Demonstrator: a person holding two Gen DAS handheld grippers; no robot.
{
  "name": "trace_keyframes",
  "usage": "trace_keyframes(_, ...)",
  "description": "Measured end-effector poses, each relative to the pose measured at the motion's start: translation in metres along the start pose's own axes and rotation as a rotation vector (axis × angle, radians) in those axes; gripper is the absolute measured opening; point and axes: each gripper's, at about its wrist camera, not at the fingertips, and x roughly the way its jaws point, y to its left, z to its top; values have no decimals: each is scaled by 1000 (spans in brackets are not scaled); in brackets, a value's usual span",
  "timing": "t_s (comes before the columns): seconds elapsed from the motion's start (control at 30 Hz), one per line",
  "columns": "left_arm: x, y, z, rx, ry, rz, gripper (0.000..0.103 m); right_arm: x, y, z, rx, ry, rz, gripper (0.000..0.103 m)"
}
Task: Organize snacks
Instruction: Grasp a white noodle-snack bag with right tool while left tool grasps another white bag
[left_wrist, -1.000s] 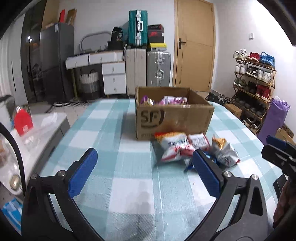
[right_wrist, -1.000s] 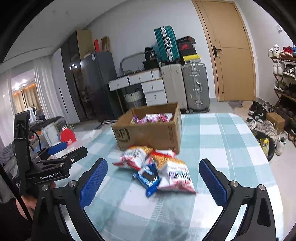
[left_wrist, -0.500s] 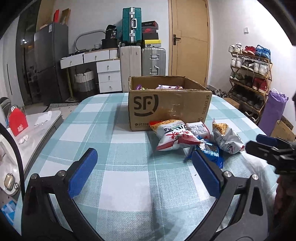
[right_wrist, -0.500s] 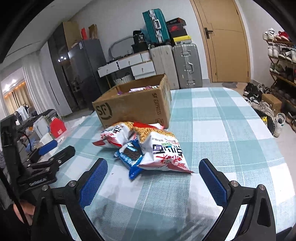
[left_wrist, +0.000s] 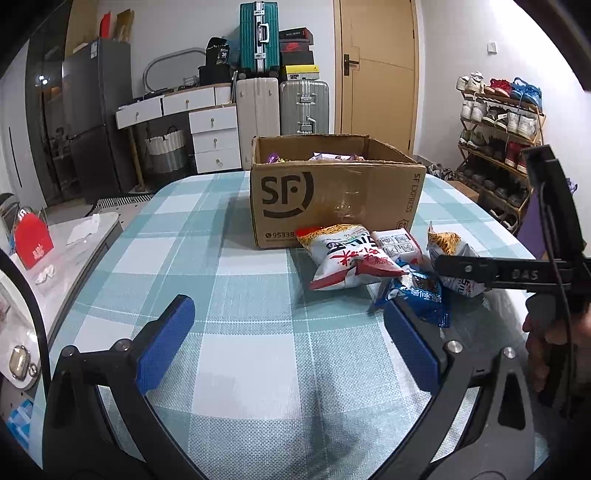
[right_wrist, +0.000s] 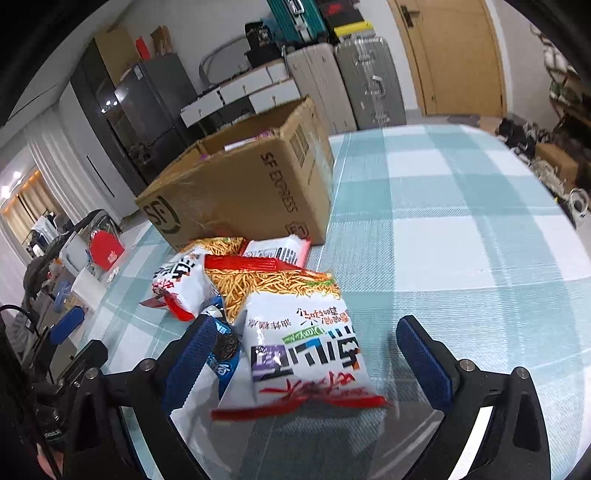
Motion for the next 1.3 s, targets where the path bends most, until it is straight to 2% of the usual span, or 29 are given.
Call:
trace_keyframes(0.07, 3, 2, 0, -10, 12, -2, 102, 7, 1, 2, -4, 25, 10, 83)
trace_keyframes(0.13, 6, 4, 0, -19, 17, -1, 102, 9, 3, 3, -13, 23, 6, 82)
trace_keyframes(0.27, 3, 3, -2, -21, 7, 0, 102, 11, 5, 1, -18, 30, 5, 67)
trace_keyframes(0.47, -1, 1, -3, -12, -19, 7, 102, 3, 7, -3, -25, -1, 21, 55)
trace_keyframes(0.6, 0, 3, -3, -22, -7, 7, 102, -12, 10, -6, -32, -62, 3, 54)
trace_keyframes(0.97, 10, 16, -4, -88, 38, 16, 102, -52, 17, -38, -44, -117, -10, 54)
trace_keyframes(1.03, 12, 16, -4, -87, 47, -12, 102, -58, 16, -42, -39, -133, -17, 54)
trace_keyframes(1.1, 9, 19, -4, -100, 22, -84, 102, -65, 16, -45, -39, -153, -24, 54)
trace_keyframes(1.17, 8, 20, 0, -104, -6, -98, 102, -69, 18, -47, -40, -167, -48, 54)
trace_keyframes(1.3, 22, 11, 17, -65, 38, -113, 102, -74, 23, -49, -65, -185, -59, 54)
